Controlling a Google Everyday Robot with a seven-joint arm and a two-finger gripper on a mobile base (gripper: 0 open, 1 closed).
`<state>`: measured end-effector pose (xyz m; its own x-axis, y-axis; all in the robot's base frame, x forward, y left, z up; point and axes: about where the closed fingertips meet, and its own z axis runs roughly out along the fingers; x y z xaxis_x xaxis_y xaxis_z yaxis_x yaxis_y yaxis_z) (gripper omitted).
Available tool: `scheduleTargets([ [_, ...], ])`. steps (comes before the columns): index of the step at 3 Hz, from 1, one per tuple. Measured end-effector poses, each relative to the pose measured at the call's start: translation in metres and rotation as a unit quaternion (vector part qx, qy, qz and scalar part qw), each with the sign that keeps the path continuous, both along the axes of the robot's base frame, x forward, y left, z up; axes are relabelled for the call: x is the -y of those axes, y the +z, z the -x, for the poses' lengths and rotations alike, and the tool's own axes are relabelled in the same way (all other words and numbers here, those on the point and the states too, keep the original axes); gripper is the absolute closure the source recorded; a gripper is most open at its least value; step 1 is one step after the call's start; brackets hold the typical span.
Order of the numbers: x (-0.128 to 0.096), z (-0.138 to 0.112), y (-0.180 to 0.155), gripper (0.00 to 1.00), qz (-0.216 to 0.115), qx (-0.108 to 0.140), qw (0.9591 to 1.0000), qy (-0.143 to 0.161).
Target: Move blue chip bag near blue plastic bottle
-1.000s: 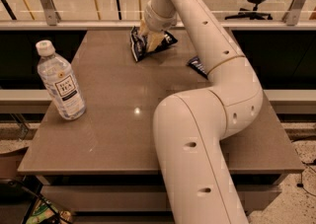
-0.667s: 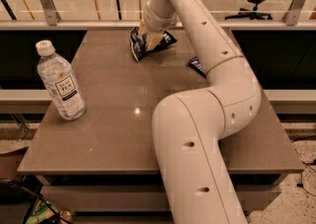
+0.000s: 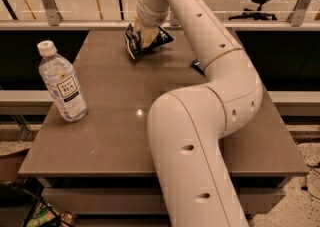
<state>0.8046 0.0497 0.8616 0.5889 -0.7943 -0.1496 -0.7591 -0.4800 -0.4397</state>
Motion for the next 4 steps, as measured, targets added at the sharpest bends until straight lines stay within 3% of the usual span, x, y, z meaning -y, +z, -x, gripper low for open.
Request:
scheduleTargets([
  [1,-0.013,0.014,0.028,1.0,0.016,0.008,0.9997,-0.015],
  [2,-0.019,0.032,0.059,1.0,0.02,0.031,0.9986,-0.04],
  [3,-0.022,0.058,0.101,1.0,-0.002,0.071,0.9953,-0.066],
  [4,-0.028,0.091,0.133,1.0,-0.029,0.108,0.9895,-0.092],
])
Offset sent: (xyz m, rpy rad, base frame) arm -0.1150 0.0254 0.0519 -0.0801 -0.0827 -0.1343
